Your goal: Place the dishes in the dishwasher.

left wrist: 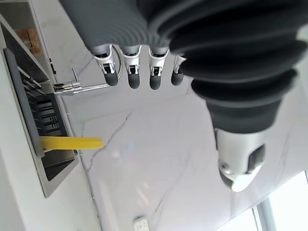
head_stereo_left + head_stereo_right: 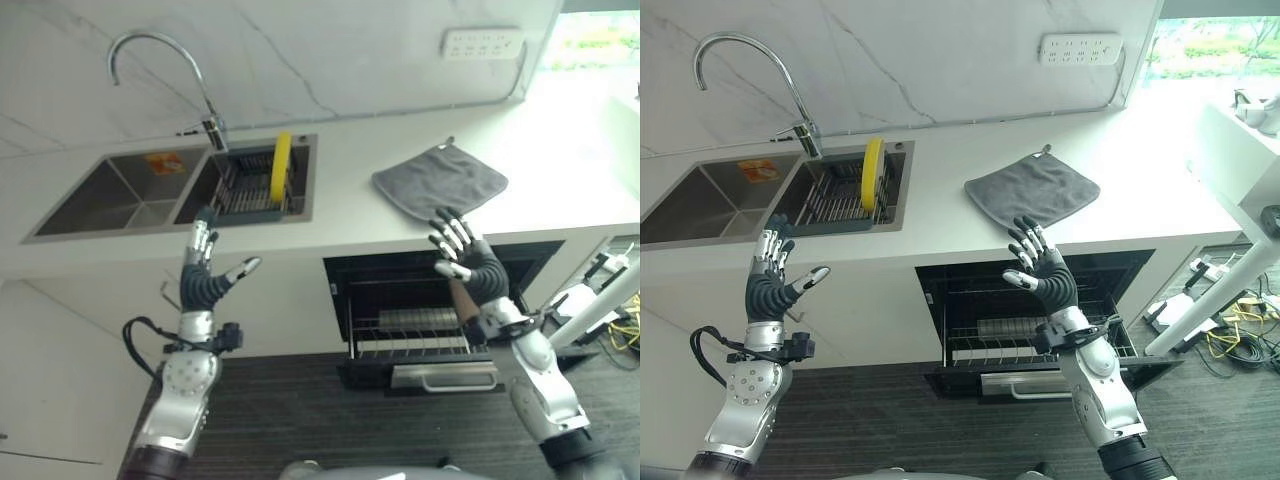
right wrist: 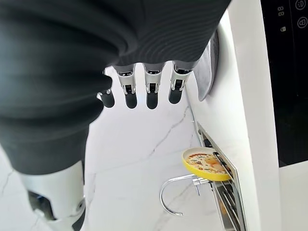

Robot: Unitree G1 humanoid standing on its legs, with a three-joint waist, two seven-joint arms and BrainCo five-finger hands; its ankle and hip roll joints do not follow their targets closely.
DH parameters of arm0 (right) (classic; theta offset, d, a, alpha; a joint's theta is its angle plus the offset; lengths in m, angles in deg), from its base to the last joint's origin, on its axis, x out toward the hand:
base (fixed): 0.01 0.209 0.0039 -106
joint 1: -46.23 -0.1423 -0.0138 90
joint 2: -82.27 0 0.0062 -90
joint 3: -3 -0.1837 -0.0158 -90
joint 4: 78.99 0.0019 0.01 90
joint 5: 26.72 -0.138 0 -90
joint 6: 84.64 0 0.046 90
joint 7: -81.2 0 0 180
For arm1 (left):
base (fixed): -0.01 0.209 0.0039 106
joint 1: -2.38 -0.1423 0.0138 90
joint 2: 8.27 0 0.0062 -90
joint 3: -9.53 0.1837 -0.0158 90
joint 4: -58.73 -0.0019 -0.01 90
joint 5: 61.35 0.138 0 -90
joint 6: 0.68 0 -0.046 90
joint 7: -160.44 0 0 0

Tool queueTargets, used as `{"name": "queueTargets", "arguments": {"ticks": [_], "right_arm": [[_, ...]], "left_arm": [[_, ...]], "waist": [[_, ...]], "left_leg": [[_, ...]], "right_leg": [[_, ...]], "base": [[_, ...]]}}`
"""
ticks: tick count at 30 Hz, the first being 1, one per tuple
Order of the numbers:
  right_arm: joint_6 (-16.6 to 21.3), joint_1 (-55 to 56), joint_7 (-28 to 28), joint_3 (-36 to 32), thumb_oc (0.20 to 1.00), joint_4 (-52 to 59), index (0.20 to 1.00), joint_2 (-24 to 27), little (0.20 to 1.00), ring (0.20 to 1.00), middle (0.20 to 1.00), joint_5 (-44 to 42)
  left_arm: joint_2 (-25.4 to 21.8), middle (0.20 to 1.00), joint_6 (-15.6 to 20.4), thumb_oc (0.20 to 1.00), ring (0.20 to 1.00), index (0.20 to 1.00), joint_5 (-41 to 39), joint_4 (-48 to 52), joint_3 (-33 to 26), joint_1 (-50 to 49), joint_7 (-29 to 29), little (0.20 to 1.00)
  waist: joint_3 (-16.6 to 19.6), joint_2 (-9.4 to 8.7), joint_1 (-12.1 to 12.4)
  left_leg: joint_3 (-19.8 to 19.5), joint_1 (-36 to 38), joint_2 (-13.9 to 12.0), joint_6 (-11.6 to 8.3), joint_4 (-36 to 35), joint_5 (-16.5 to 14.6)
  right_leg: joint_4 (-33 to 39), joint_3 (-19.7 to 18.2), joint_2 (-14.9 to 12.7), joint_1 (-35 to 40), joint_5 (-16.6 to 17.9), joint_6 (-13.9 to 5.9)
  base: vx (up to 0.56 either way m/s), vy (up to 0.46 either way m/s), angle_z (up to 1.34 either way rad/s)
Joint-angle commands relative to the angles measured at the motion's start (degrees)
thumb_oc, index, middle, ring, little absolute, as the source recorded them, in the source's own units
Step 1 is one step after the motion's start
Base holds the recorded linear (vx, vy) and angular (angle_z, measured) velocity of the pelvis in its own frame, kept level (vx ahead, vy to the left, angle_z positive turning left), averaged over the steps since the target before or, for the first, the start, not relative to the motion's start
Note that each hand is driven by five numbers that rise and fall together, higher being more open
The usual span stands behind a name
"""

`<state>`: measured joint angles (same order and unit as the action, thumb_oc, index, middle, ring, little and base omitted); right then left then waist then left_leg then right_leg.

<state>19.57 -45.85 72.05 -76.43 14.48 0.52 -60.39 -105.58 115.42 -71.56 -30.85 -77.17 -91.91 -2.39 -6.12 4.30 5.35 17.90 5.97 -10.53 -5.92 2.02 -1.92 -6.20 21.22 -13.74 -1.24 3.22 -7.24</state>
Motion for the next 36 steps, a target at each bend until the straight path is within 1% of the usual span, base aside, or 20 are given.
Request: {"name": "queueTargets", "arguments": {"ticks": [1,3,4,5,7,8,9,10,12,15,16,19,22,25,26,29,32,34,35,36], "right_arm": [[3.16,-4.96,-0.09,-3.03,1.000,4.07,1.000,-1.19,1.000,1.000,1.000,1.37],[3.33,-4.96,0.70,-3.10,1.000,3.95,1.000,-1.30,1.000,1.000,1.000,1.62],[3.29,-4.40,1.58,-3.61,1.000,4.44,1.000,-1.43,1.000,1.000,1.000,1.83],[2.98,-2.68,0.94,-5.48,1.000,5.90,1.000,-1.82,1.000,1.000,1.000,1.13],[2.60,-2.06,0.79,-5.91,1.000,6.47,1.000,-2.01,1.000,1.000,1.000,0.62],[2.22,-1.92,0.78,-6.07,1.000,6.57,1.000,-2.13,1.000,1.000,1.000,0.26],[2.30,-1.87,1.12,-5.44,1.000,6.49,1.000,-2.52,1.000,1.000,1.000,-0.26],[2.53,-1.92,1.42,-4.80,1.000,6.47,1.000,-2.90,1.000,1.000,1.000,0.02],[2.82,-2.01,1.27,-4.16,1.000,6.27,1.000,-3.34,1.000,1.000,1.000,0.03],[2.81,-2.21,0.26,-3.87,1.000,5.64,1.000,-3.36,1.000,1.000,1.000,-0.55],[3.05,-2.80,-0.34,-3.32,1.000,4.79,1.000,-2.82,1.000,1.000,1.000,-1.69],[4.11,-4.73,0.89,-2.82,1.000,2.97,1.000,-1.86,1.000,1.000,1.000,-0.14],[5.60,-6.35,1.82,-2.64,1.000,0.97,1.000,-1.79,1.000,1.000,1.000,0.17],[5.53,-6.07,1.63,-3.68,1.000,1.48,1.000,-1.42,1.000,1.000,1.000,0.37],[5.02,-5.38,1.10,-4.45,1.000,2.45,1.000,-1.11,1.000,1.000,1.000,0.70],[4.32,-4.06,0.52,-5.92,1.000,4.07,1.000,0.75,1.000,1.000,1.000,-1.05],[4.88,-3.67,1.17,-6.38,1.000,4.11,1.000,1.33,1.000,1.000,1.000,-3.18],[3.01,-3.46,2.18,-7.03,1.000,4.35,1.000,0.51,1.000,1.000,1.000,-5.83],[4.05,-2.21,2.08,-7.42,1.000,3.29,1.000,-1.55,1.000,1.000,1.000,-10.12],[4.09,-1.74,1.66,-7.82,1.000,3.47,1.000,-2.40,1.000,1.000,1.000,-9.48]], "left_arm": [[-3.58,1.000,2.93,1.000,1.000,1.000,-2.14,2.46,-0.18,4.58,-1.47,1.000],[-3.77,1.000,3.21,1.000,1.000,1.000,-1.90,2.17,0.23,5.08,-2.15,1.000],[-4.13,1.000,2.66,1.000,1.000,1.000,-1.96,2.64,0.26,5.29,-3.69,1.000],[-4.97,1.000,2.18,1.000,1.000,1.000,-1.38,4.38,-0.94,3.89,-4.87,1.000],[-5.43,1.000,2.19,1.000,1.000,1.000,-1.43,4.63,-1.48,3.26,-5.01,1.000],[-5.52,1.000,2.22,1.000,1.000,1.000,-1.50,4.57,-1.71,3.11,-5.20,1.000],[-5.53,1.000,2.52,1.000,1.000,1.000,-1.32,3.86,-1.56,3.51,-5.31,1.000],[-5.46,1.000,2.52,1.000,1.000,1.000,-1.03,3.55,-1.47,3.72,-5.29,1.000],[-5.24,1.000,2.22,1.000,1.000,1.000,-0.12,3.68,-1.51,3.72,-4.77,1.000],[-4.88,1.000,1.30,1.000,1.000,1.000,0.25,3.76,-2.06,3.97,-3.80,1.000],[-4.62,1.000,1.80,1.000,1.000,1.000,0.89,2.83,-1.20,4.52,-2.10,1.000],[-3.26,1.000,2.83,1.000,1.000,1.000,1.98,2.10,0.35,4.79,-0.31,1.000],[-3.40,1.000,3.34,1.000,1.000,1.000,2.53,2.17,0.23,4.59,0.61,1.000],[-3.37,1.000,3.54,1.000,1.000,1.000,2.82,2.80,-1.04,4.02,1.88,1.000],[-3.43,1.000,3.33,1.000,1.000,1.000,3.73,3.32,-2.75,3.11,2.89,1.000],[-4.11,1.000,3.55,1.000,1.000,1.000,3.68,2.84,-6.95,1.81,4.84,1.000],[-5.35,1.000,4.30,1.000,1.000,1.000,3.18,2.30,-8.04,1.35,5.77,1.000],[-4.79,1.000,2.25,1.000,1.000,1.000,5.32,2.07,-7.49,2.06,6.74,1.000],[-5.53,1.000,3.65,1.000,1.000,1.000,6.82,0.64,-7.27,3.34,7.79,1.000],[-5.48,1.000,3.61,1.000,1.000,1.000,6.90,0.82,-7.69,3.20,7.72,1.000]], "waist": [[-0.83,-3.76,1.04],[-0.87,-3.75,1.19],[-0.89,-3.79,1.43],[-1.25,-4.06,1.56],[-1.36,-4.04,1.61],[-1.33,-4.00,1.71],[-1.20,-3.72,1.50],[-1.27,-3.74,1.44],[-1.39,-3.82,1.54],[-1.56,-4.04,1.49],[-1.76,-4.46,0.87],[-2.78,-5.28,1.45],[-3.60,-4.34,2.01],[-3.55,-3.18,1.82],[-3.37,-2.31,1.34],[-2.68,-1.29,0.09],[-2.22,-0.92,-0.30],[-1.74,-1.61,0.43],[-1.99,-2.61,0.68],[-2.01,-2.88,1.00]], "left_leg": [[-2.88,-0.88,-1.93,0.35,1.15,0.91],[-3.58,-0.90,-0.58,1.06,0.65,0.67],[-4.82,-0.83,1.66,2.29,-0.18,0.09],[-6.53,-0.13,5.60,4.85,-1.72,-1.50],[-6.23,0.02,6.31,5.27,-1.86,-1.91],[-6.06,0.12,6.67,5.53,-2.15,-1.94],[-6.18,0.24,7.61,6.10,-2.87,-2.01],[-6.24,0.35,8.08,6.27,-3.08,-2.02],[-6.20,0.88,8.53,6.21,-3.74,-2.03],[-5.48,0.84,8.22,5.48,-2.28,-2.67],[-5.00,-0.21,7.97,4.83,2.21,-3.78],[-4.70,-4.87,6.53,3.90,10.81,-5.33],[-7.47,-7.96,3.59,2.36,9.58,-1.63],[-8.64,-8.48,-0.48,0.30,5.60,4.21],[-9.53,-8.36,-4.10,-1.18,1.99,9.11],[-11.32,-6.98,-9.22,-2.46,-0.78,12.28],[-11.39,-5.87,-7.90,-1.75,0.06,8.67],[-12.86,-6.77,-5.23,-0.96,2.34,5.18],[-12.60,-7.94,-1.54,1.12,4.81,2.68],[-12.55,-7.79,-0.45,1.92,5.08,1.95]], "right_leg": [[0.32,-0.60,-2.83,7.58,-7.04,-2.56],[0.06,-0.88,-3.24,7.61,-7.07,-2.88],[-0.11,-1.40,-4.20,7.41,-6.59,-3.75],[-2.03,-3.60,-6.16,5.22,-4.02,-5.16],[-2.73,-3.71,-5.72,4.67,-4.11,-5.23],[-3.18,-3.71,-5.12,4.45,-4.30,-5.17],[-5.08,-4.34,-1.22,3.61,-6.15,-3.96],[-5.67,-4.32,0.68,3.32,-6.52,-3.33],[-5.49,-3.78,2.21,3.17,-6.54,-2.79],[-2.96,-2.91,3.28,4.32,-8.03,-1.44],[-2.09,-3.78,4.24,4.04,-8.06,-0.73],[-1.84,-3.35,3.36,4.82,-7.84,0.58],[-1.96,-5.10,3.70,5.57,-8.33,0.66],[-2.03,-5.38,3.42,6.25,-9.56,0.33],[-3.01,-5.58,2.89,6.53,-10.88,0.00],[-9.72,-6.34,0.28,4.61,-14.66,-0.78],[-14.61,-7.03,-2.22,2.81,-16.74,-1.66],[-14.62,-7.21,-4.35,3.35,-16.42,-2.65],[-14.49,-6.74,-7.65,3.35,-12.06,-3.52],[-14.77,-6.82,-8.18,2.94,-10.78,-3.38]], "base": [[-0.05,0.276,0.02],[-0.05,0.258,0.04],[-0.11,0.498,0.06],[-0.10,0.461,0.07],[-0.05,0.195,-0.16],[-0.02,0.067,-0.35],[-0.01,0.041,-0.28],[0.01,0.006,-0.08],[0.04,-0.066,-0.01],[0.05,-0.105,-0.05],[0.06,-0.132,-0.06],[0.03,-0.031,-0.01],[0.06,0.187,0.00],[0.10,0.339,-0.15],[0.16,0.520,-0.02],[0.20,0.796,-0.14],[0.14,0.680,-0.48],[0.07,0.521,-0.68],[0.07,0.625,-0.38],[0.07,0.554,-0.09]]}}
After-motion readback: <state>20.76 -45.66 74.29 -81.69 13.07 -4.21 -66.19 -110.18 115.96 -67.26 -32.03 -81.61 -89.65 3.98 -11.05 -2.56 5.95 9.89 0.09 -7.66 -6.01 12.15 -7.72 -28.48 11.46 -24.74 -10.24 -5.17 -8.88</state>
